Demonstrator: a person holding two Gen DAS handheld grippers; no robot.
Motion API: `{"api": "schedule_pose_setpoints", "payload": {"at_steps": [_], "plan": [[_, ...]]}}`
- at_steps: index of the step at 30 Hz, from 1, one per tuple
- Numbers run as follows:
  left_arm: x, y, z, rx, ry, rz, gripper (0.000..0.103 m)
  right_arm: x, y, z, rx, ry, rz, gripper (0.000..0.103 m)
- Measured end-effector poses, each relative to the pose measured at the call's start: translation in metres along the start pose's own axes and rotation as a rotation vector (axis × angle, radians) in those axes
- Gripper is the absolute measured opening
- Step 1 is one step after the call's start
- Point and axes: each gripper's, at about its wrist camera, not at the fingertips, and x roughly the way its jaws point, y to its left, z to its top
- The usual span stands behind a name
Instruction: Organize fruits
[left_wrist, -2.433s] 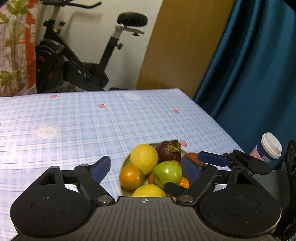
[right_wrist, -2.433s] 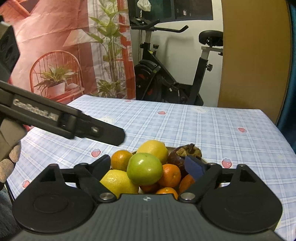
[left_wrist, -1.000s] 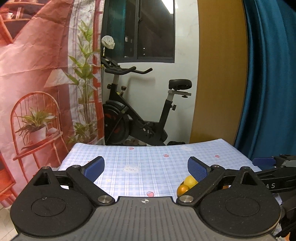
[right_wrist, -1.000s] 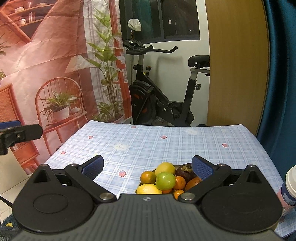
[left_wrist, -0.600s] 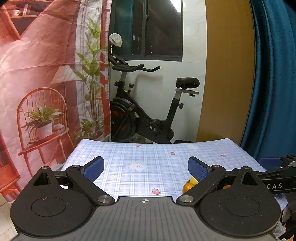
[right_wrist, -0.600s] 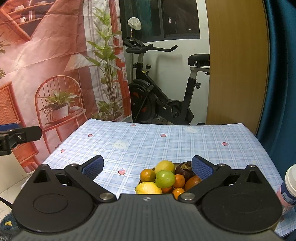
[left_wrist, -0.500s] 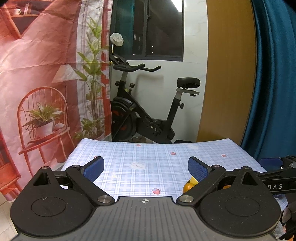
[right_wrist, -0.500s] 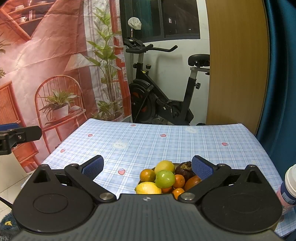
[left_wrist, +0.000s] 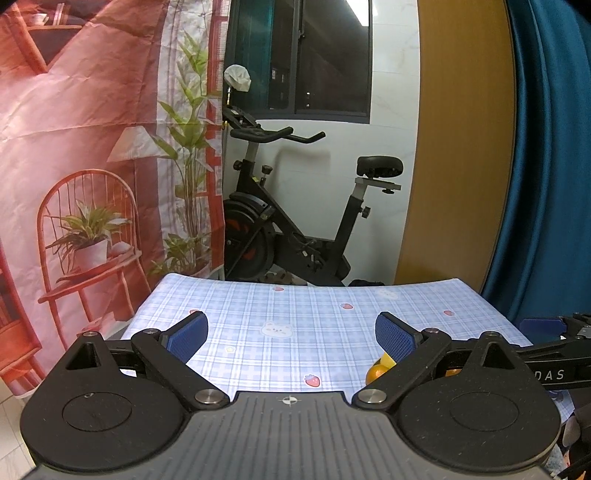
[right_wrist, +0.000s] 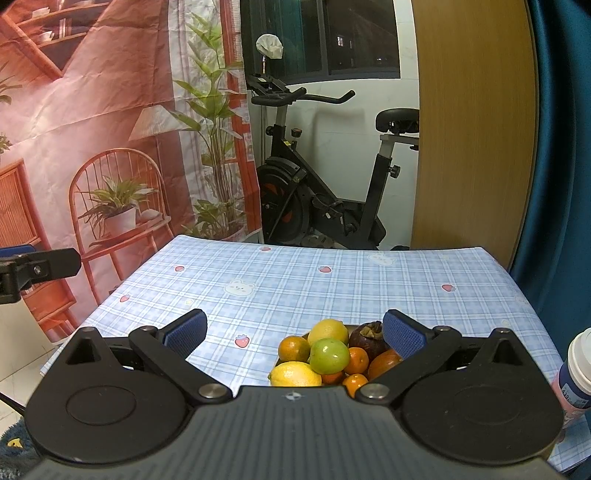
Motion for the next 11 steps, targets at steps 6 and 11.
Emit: {"api": "schedule_pose_setpoints", "payload": {"at_steps": [6,11], "plan": [[-0.0006,0.0004,-0.0004,0.001,-0.005,0.004,0.099,0.0003,-0.0004,-0.0013,-0.001,-0.001,0.001,0.103],[-0.0006,0.0007,-0.0001,0.001,-0.008,0.007,0.099,0.0003,-0.0007,-0.0021,-0.002,-0.001,0.001,0.103]]}}
